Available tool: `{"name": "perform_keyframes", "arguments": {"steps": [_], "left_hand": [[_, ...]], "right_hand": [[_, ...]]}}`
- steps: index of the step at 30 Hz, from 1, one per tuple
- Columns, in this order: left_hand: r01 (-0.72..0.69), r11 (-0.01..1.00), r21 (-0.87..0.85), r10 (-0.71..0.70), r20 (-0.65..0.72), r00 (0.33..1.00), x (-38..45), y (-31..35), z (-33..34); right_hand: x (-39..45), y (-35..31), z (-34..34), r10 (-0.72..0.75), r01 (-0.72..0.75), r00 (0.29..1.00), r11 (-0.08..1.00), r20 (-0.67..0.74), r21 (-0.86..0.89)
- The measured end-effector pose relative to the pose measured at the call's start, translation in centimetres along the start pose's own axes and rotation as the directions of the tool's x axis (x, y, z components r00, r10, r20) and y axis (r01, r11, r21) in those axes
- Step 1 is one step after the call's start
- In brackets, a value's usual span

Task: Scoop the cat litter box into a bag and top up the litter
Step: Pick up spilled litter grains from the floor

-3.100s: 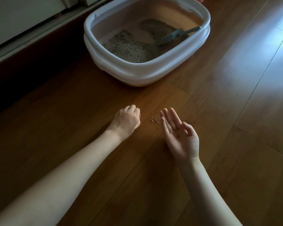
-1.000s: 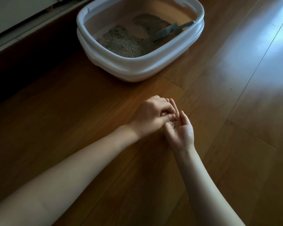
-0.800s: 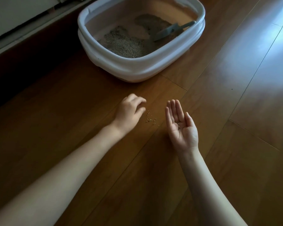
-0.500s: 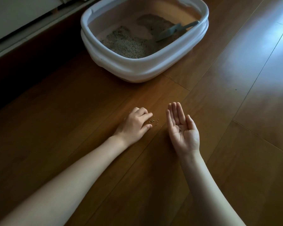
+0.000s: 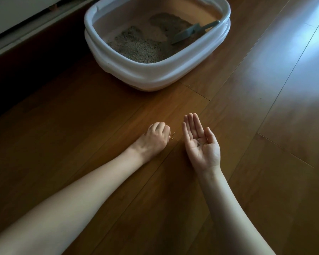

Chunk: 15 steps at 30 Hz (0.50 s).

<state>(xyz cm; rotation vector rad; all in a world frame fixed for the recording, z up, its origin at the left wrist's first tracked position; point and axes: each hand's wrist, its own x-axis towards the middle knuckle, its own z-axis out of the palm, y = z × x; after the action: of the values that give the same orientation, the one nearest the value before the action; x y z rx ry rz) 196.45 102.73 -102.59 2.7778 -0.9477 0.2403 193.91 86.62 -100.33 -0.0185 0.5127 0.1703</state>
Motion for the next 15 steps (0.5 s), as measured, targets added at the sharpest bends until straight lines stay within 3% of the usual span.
{"name": "perform_keyframes", "arguments": {"steps": [2, 4, 8, 10, 13, 15], "left_hand": [[0.148, 0.976, -0.163, -0.152, -0.014, 0.988, 0.4, 0.8, -1.4], [0.171, 0.920, -0.353, -0.223, -0.113, 0.968, 1.4, 2.3, -3.0], [-0.074, 0.900, -0.431, 0.009, -0.151, 0.989, 3.2, 4.8, -4.5], [-0.076, 0.904, -0.421, 0.010, -0.157, 0.988, 3.5, 4.0, -5.0], [0.086, 0.848, -0.524, -0.244, -0.240, 0.940, 3.1, 2.1, -5.9], [0.227, 0.853, -0.471, -0.359, -0.212, 0.909, 2.5, 0.3, -5.3]], "right_hand": [[0.1, -0.1, -0.1, -0.004, 0.004, 1.000, 1.000, -0.014, -0.015], [0.3, 0.0, -0.2, 0.006, -0.007, 1.000, 0.999, -0.024, -0.054], [0.2, 0.5, -0.3, 0.091, -0.086, 0.995, 0.991, 0.043, -0.100], [0.3, 0.5, -0.2, 0.072, -0.069, 0.997, 0.993, 0.029, -0.099], [0.3, -0.2, -0.2, -0.019, 0.023, 1.000, 0.991, 0.025, -0.134], [0.1, -0.7, -0.4, -0.055, 0.060, 0.998, 0.989, 0.041, -0.137]]}}
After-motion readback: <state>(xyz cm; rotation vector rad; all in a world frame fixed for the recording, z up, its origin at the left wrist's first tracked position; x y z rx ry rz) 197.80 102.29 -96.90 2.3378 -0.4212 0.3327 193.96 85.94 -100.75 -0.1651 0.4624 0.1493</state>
